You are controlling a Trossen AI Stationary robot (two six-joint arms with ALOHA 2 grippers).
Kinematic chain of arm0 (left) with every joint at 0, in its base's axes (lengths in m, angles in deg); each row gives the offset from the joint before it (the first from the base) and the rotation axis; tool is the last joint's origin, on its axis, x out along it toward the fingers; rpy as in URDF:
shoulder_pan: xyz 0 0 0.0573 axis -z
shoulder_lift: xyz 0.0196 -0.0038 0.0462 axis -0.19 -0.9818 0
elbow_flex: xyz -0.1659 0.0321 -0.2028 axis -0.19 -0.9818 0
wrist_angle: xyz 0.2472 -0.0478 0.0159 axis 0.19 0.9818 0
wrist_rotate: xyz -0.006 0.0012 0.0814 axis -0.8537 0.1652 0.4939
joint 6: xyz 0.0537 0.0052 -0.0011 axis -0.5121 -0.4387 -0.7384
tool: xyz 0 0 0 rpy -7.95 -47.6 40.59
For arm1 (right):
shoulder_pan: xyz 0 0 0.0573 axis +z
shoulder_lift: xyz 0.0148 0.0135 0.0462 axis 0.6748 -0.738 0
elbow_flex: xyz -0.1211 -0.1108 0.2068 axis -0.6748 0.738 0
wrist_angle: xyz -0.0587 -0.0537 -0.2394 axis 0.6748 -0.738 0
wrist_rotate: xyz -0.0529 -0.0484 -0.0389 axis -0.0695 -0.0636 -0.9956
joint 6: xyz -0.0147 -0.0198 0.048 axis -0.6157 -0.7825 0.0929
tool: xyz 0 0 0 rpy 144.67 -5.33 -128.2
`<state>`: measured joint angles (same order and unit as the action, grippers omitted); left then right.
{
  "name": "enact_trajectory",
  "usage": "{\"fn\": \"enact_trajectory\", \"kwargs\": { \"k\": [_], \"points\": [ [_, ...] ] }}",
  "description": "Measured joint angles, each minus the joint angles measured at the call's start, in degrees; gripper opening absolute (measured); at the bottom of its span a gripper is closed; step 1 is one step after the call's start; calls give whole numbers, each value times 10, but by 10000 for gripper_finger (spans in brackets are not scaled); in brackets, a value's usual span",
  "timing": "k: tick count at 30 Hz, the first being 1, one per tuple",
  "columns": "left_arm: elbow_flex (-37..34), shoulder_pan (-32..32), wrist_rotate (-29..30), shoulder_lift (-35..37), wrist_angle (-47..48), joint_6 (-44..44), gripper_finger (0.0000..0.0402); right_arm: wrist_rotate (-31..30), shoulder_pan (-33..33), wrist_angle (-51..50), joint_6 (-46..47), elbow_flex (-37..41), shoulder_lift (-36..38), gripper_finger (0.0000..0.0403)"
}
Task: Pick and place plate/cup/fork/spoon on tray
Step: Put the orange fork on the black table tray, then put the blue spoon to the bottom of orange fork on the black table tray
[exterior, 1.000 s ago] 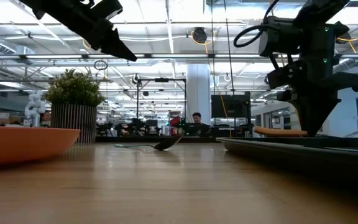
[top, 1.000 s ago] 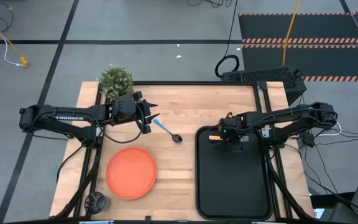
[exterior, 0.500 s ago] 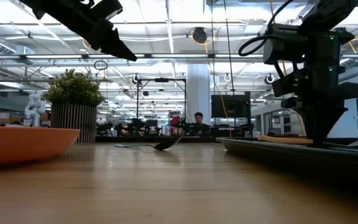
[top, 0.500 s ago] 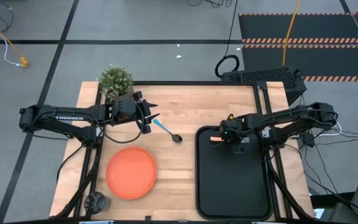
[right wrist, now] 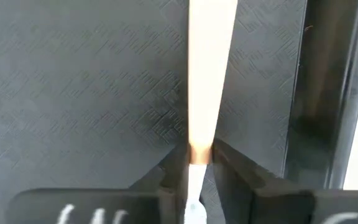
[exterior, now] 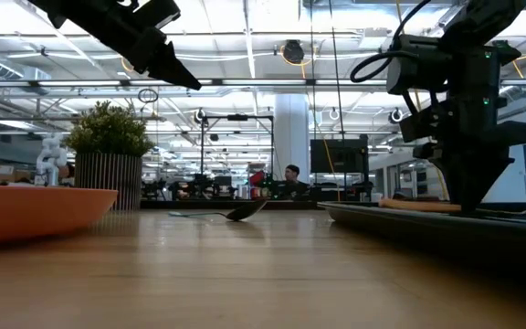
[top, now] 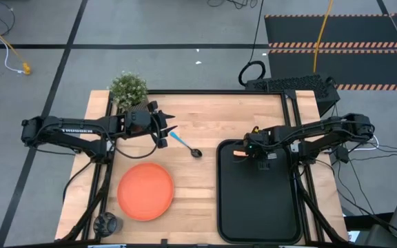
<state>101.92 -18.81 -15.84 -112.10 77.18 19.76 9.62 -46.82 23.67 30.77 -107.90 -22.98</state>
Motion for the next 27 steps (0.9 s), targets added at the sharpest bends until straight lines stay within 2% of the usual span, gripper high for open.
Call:
{"fn": "enact_trajectory", "kwargs": {
  "k": [7,17,24,27],
  "points": [
    [0,0,0,0,0,0,186,-1,0,0,0,0,0,117],
    [0,0,0,0,0,0,186,-2,0,-2,-3,-6,0,119],
    [0,0,0,0,0,-2,186,-4,0,-48,2,-86,0,121],
    [0,0,0,0,0,-3,186,-27,8,-66,11,-136,0,121]
  ]
}}
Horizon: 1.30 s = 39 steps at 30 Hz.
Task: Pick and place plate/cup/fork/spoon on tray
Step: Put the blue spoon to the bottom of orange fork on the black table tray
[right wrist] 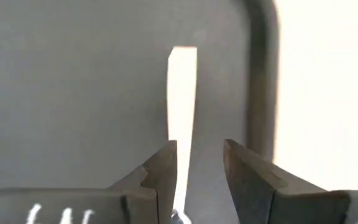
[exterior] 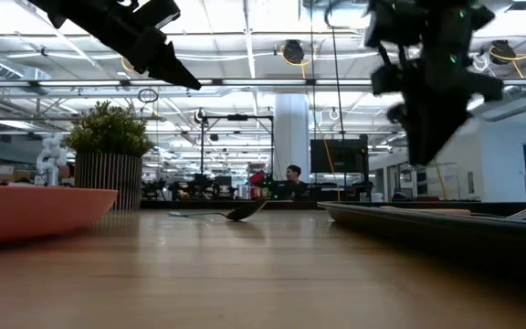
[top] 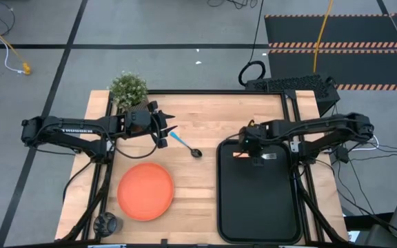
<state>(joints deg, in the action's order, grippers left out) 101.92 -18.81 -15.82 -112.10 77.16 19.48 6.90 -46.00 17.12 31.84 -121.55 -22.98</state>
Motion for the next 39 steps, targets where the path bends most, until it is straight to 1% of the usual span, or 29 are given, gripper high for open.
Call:
{"fn": "enact_trajectory", "kwargs": {
  "k": [3,7,10,13,15,20,23,26,31,36,39],
  "points": [
    [0,0,0,0,0,0,186,-28,14,14,28,-52,-6,121],
    [0,0,4,0,-8,-6,186,-66,20,35,126,-130,-47,122],
    [0,0,7,17,-12,-13,186,-54,19,45,170,-185,-98,130],
    [1,3,7,50,-23,-7,186,-39,20,69,194,-231,-156,145],
    [1,6,3,75,-22,-4,186,-33,18,82,193,-257,-196,157],
    [-3,10,-54,141,-19,9,186,-31,5,124,153,-320,-294,186],
    [-18,9,-60,177,-18,22,186,-18,-5,138,137,-364,-351,196],
    [-41,9,-60,211,-27,32,186,-17,-15,144,126,-402,-399,199],
    [-80,9,-62,275,-64,45,186,-18,-31,156,113,-440,-455,197],
    [-111,8,-109,328,-97,58,186,23,-39,197,118,-450,-492,197],
    [-120,9,-116,351,-100,69,186,27,-39,208,118,-450,-509,197]
  ]
}}
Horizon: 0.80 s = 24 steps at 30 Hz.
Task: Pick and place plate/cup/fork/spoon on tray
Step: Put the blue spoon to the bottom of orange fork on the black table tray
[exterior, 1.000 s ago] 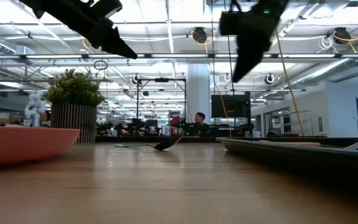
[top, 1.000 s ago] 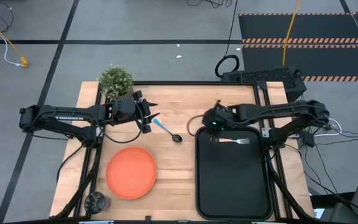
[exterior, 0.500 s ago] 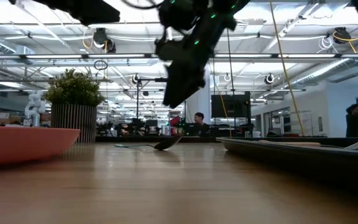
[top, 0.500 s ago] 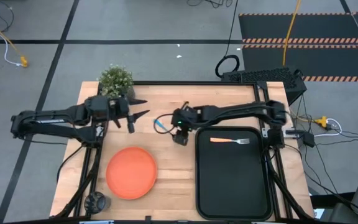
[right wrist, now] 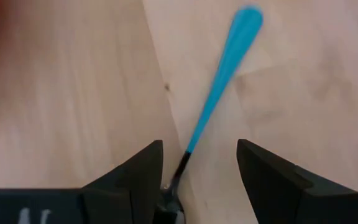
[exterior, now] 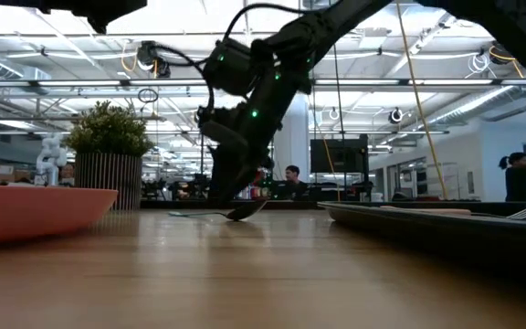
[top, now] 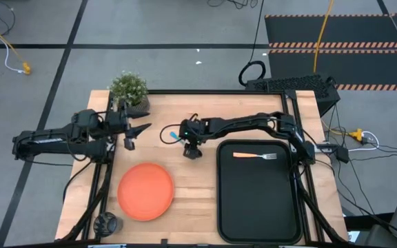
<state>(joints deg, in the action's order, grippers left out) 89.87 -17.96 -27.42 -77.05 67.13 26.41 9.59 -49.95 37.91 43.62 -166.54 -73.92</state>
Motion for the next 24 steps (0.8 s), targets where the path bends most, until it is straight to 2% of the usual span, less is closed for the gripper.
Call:
{"fn": "enact_trajectory", "kwargs": {
  "k": [9,12,15,20,24],
  "points": [
    [-8,0,-1,11,2,6,186,-3,-4,20,-15,0,-28,196],
    [-8,0,-1,11,2,7,186,-6,-4,21,-29,-1,-33,182],
    [-8,0,-1,11,2,7,186,-11,-3,23,-42,-1,-35,138],
    [-8,0,-1,11,2,3,186,-34,8,19,-98,0,-28,22],
    [-8,0,-1,11,3,2,186,-71,13,-10,-135,2,-3,6]
  ]
}}
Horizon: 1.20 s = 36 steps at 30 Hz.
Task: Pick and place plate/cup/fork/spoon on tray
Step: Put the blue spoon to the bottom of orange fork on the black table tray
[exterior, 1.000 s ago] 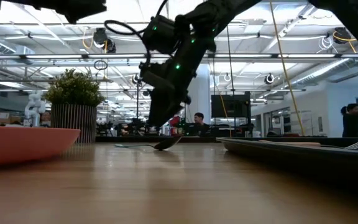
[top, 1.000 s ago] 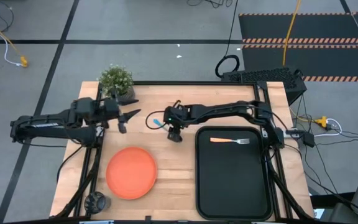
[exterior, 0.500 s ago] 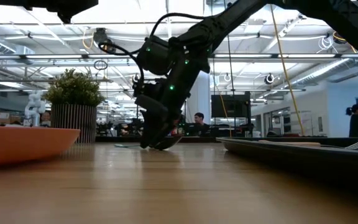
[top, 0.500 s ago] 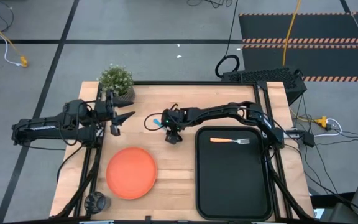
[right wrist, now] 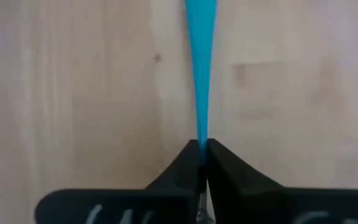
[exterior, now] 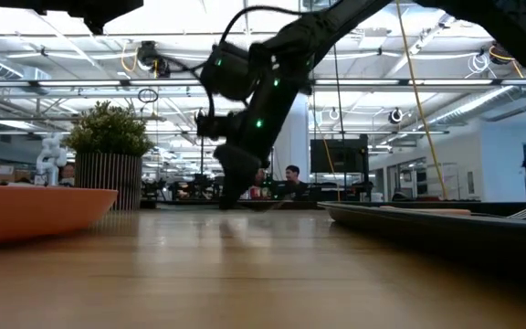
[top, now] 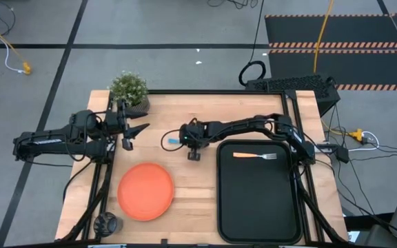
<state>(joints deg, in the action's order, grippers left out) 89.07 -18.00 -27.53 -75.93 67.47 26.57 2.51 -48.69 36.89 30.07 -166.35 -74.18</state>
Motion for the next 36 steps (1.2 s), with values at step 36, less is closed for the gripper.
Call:
{"fn": "enact_trajectory", "kwargs": {
  "k": [36],
  "points": [
    [0,0,2,0,7,12,186,42,192,-259,210,476,505,0]
  ]
}}
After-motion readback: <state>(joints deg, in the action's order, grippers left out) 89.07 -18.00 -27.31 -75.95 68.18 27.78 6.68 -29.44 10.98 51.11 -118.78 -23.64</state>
